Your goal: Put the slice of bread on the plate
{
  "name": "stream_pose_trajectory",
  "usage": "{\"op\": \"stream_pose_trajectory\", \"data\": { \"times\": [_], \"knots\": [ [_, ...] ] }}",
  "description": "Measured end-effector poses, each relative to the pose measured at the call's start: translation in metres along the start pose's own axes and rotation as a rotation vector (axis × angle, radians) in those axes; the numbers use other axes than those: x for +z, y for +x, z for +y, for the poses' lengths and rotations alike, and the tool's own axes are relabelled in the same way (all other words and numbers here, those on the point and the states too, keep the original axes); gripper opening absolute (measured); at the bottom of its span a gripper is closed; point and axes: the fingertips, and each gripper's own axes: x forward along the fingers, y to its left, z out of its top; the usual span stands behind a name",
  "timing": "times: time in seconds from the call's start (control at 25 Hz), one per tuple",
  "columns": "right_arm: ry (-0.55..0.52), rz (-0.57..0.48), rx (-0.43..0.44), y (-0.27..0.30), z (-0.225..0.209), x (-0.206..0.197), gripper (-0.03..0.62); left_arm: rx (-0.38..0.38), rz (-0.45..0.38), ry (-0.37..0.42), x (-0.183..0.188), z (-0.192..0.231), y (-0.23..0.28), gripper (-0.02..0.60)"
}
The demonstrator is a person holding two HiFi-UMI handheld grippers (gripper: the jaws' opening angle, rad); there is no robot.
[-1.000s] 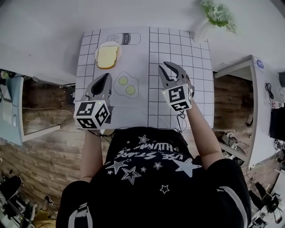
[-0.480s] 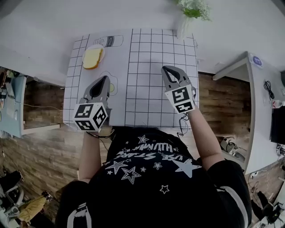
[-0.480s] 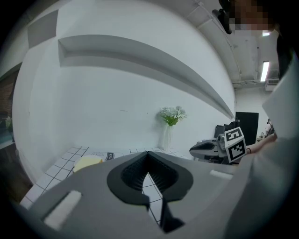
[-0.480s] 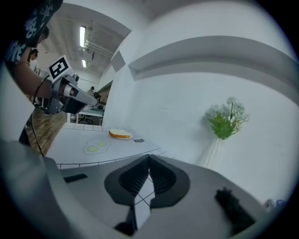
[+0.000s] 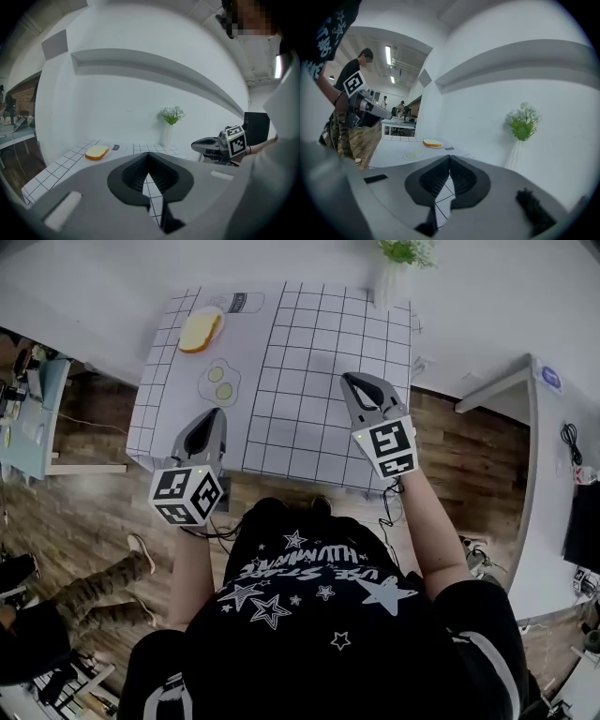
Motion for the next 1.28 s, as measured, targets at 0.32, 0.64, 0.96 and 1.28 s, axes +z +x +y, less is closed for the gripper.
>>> {"op": "stream_pose_trajectory", "data": {
  "times": [0.32,0.64,0.96,1.28],
  "knots": [
    [-0.087,-0.059,0.067,-0.028,0.082,0.004,0.015,0.029,-0.115,-0.011,-0.036,-0.016,-0.074,0.009],
    [-0.191,-0.103,0.11,-0.046,0.167,0.021,0.014,0.055,-0.202,-0.028,-0.077,-0.013,-0.156,0.009],
    [-0.14,-0.081,0.21,-0.056,0.167,0.062,0.014,0.115,-0.151,-0.057,-0.034,-0.03,-0.177,0.009],
    [-0.156,-0.091,0.227,-0.135,0.233,0.055,0.014,0.134,-0.171,-0.077,-0.076,-0.061,-0.26,0.009]
  ]
}}
